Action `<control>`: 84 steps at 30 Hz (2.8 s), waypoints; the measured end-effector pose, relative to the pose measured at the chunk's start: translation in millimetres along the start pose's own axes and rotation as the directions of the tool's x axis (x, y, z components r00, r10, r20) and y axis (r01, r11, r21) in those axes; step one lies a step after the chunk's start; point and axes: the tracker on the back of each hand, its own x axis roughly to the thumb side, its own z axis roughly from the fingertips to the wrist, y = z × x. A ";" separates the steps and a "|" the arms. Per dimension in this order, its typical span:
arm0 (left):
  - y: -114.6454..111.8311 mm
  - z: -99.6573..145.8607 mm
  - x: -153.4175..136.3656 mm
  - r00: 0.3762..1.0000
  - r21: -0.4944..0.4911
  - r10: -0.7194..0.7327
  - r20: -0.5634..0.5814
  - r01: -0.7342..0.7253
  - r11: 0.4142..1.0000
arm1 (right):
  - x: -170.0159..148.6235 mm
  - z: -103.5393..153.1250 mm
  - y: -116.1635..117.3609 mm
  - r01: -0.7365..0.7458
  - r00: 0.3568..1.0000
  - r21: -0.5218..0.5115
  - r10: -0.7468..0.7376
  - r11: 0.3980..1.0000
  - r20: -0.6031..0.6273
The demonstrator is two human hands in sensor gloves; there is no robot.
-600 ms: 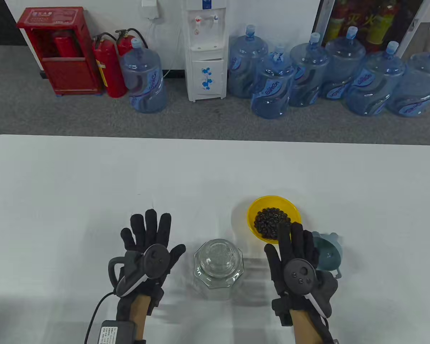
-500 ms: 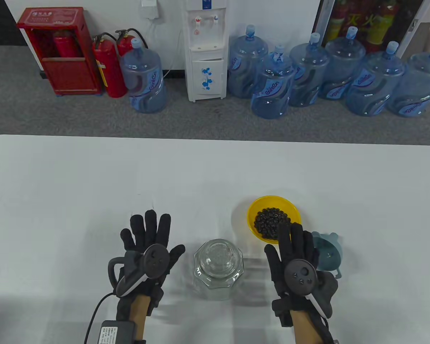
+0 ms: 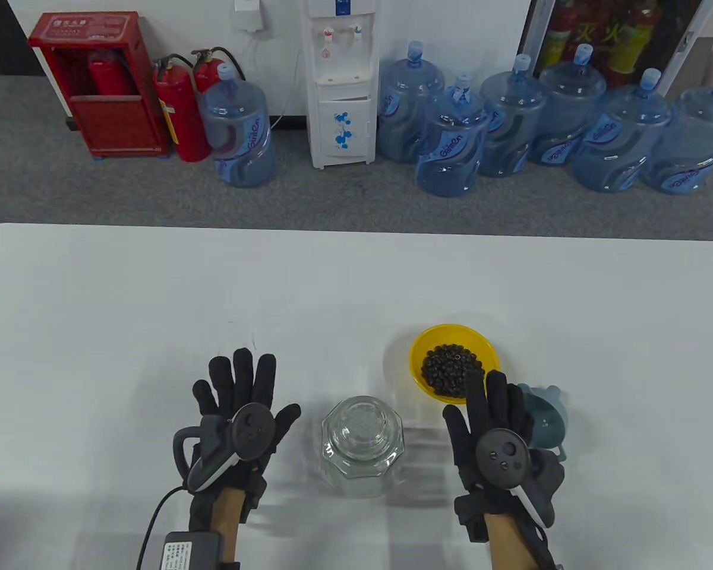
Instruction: Transfer coffee beans through funnel into glass jar
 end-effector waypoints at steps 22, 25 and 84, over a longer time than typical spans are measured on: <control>50.9 26.7 107.0 0.877 0.075 -0.043 0.479 0.008 0.997 | 0.7 -0.9 2.4 0.020 1.000 0.038 -0.020 0.999 0.012; 45.1 22.7 122.2 0.852 0.075 -0.157 0.499 0.139 0.988 | 0.6 -0.2 2.3 0.020 1.000 0.039 -0.020 0.999 0.014; -8.9 -22.8 -172.6 0.911 -0.395 -0.306 -0.277 0.183 0.900 | -3.8 -1.1 0.7 0.065 0.998 0.057 -0.065 0.996 -0.012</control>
